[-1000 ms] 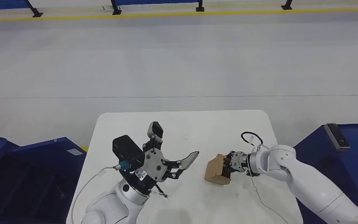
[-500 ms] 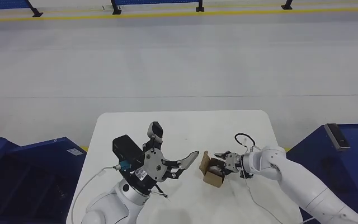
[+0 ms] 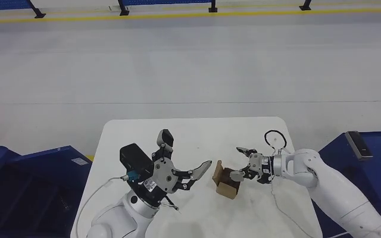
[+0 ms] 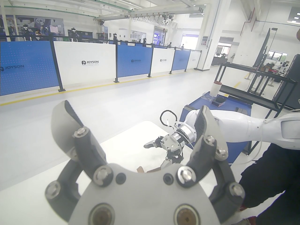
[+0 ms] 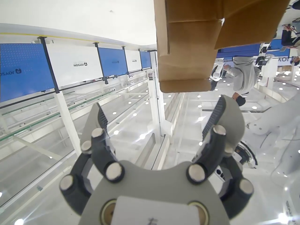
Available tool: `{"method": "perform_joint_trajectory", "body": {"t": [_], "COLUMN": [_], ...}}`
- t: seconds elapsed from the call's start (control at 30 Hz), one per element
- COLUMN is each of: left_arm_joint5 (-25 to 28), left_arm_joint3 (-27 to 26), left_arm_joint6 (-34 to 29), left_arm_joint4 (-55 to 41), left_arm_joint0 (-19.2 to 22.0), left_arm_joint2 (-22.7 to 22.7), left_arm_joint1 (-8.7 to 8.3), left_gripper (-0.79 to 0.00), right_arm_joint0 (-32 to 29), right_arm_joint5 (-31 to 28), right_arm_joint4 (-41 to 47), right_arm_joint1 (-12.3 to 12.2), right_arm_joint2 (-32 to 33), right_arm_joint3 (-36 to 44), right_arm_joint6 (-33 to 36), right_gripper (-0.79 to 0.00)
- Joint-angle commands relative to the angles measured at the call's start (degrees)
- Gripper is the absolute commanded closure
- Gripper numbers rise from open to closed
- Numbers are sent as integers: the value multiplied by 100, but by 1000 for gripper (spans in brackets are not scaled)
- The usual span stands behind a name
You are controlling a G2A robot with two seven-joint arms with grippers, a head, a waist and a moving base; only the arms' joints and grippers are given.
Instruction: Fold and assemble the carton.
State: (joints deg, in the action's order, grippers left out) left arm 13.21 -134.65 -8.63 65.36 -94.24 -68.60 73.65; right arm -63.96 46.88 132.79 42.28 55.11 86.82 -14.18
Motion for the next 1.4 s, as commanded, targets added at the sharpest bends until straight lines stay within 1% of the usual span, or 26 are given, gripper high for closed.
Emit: {"method": "perform_joint_trajectory", "body": {"t": [0.0, 0.07, 0.1, 0.17, 0.2, 0.3, 0.33, 0.4, 0.47, 0.5, 0.53, 0.6, 0.63, 0.67, 0.73, 0.93, 0.97, 1.0, 1.03, 1.07, 1.1, 1.17, 1.23, 1.27, 1.33, 1.37], "left_arm_joint5": [0, 0, 0, -213, -281, -565, -707, -1027, -1641, -1945, -2289, -2725, -2927, -3198, -3425, -3425, -3438, -3532, -3708, -3984, -4246, -4765, -5035, -5236, -5416, -5486], "left_arm_joint3": [0, 0, 25, 0, 0, 0, 0, 0, 0, 0, 0, 0, 22, 65, 123, 123, 196, 404, 661, 834, 909, 1019, 1258, 1397, 1583, 1647], "left_arm_joint6": [0, 0, -128, -744, -986, -1301, -1424, -1665, -2074, -2332, -2639, -3292, -3530, -3661, -3628, -3628, -3657, -3845, -4295, -4730, -4982, -5354, -5561, -5651, -5471, -5402], "left_arm_joint4": [0, 0, -100, -264, -204, -196, -63, 507, 986, 1119, 953, 659, 598, 457, 298, 298, 259, 158, 152, 330, 599, 847, 1133, 1262, 1077, 939], "left_arm_joint0": [0, 0, -27, 21, 142, 313, 337, 349, 241, 227, 200, 277, 336, 381, 533, 533, 518, 457, 437, 480, 536, 541, 574, 579, 573, 607], "left_arm_joint2": [0, 0, 41, 116, 197, 738, 924, 1342, 1790, 1897, 1906, 1894, 1909, 1927, 1986, 1986, 1969, 1947, 1910, 1882, 1915, 2116, 2380, 2475, 2543, 2567], "left_arm_joint1": [0, 0, -1, 1, 6, 55, 69, 94, 133, 153, 178, 218, 239, 271, 323, 323, 322, 319, 312, 310, 317, 360, 401, 426, 509, 553], "left_gripper": [-785, -785, -785, -785, -785, -785, -785, -785, -785, -785, -785, -785, -785, -785, -785, -785, -785, -785, -785, -785, -785, -785, -785, -785, -785, -785], "right_arm_joint0": [0, 0, -27, 5, 22, -73, -154, -314, -490, -551, -586, -725, -770, -793, -807, -807, -825, -806, -727, -730, -787, -783, -780, -786, -840, -865], "right_arm_joint5": [1, 1, -27, -29, -178, -275, -345, -579, -763, -784, -882, -1325, -1470, -1756, -1853, -1853, -1796, -1719, -1877, -2160, -2390, -2569, -2499, -2480, -2442, -2363], "right_arm_joint4": [1, 1, 12, -240, -547, -1327, -1640, -2445, -3223, -3681, -4181, -5165, -5537, -5831, -5893, -5893, -5906, -6116, -6919, -8076, -8700, -9649, -10890, -11410, -12156, -12457], "right_arm_joint1": [0, 0, 1, -30, -55, -155, -191, -256, -314, -341, -366, -389, -391, -379, -371, -371, -369, -378, -419, -469, -488, -530, -591, -604, -607, -610], "right_arm_joint2": [3, 3, 24, 225, 368, 832, 974, 1219, 1402, 1444, 1483, 1458, 1420, 1398, 1382, 1382, 1344, 1298, 1309, 1241, 1181, 1090, 971, 928, 860, 816], "right_arm_joint3": [0, 0, -24, -188, -210, -165, -128, 86, 282, 413, 533, 739, 803, 821, 820, 820, 866, 948, 929, 911, 828, 822, 859, 950, 1088, 1142], "right_arm_joint6": [1, 1, 64, 161, 231, 710, 862, 1205, 1564, 1685, 1749, 1848, 1859, 1801, 1773, 1773, 1886, 2243, 2541, 2564, 2552, 2917, 3033, 2878, 2518, 2477], "right_gripper": [-785, -785, -785, -785, -785, -785, -785, -785, -785, -785, -785, -785, -785, -785, -785, -785, -785, -785, -785, -785, -785, -785, -785, -785, -785, -785]}}
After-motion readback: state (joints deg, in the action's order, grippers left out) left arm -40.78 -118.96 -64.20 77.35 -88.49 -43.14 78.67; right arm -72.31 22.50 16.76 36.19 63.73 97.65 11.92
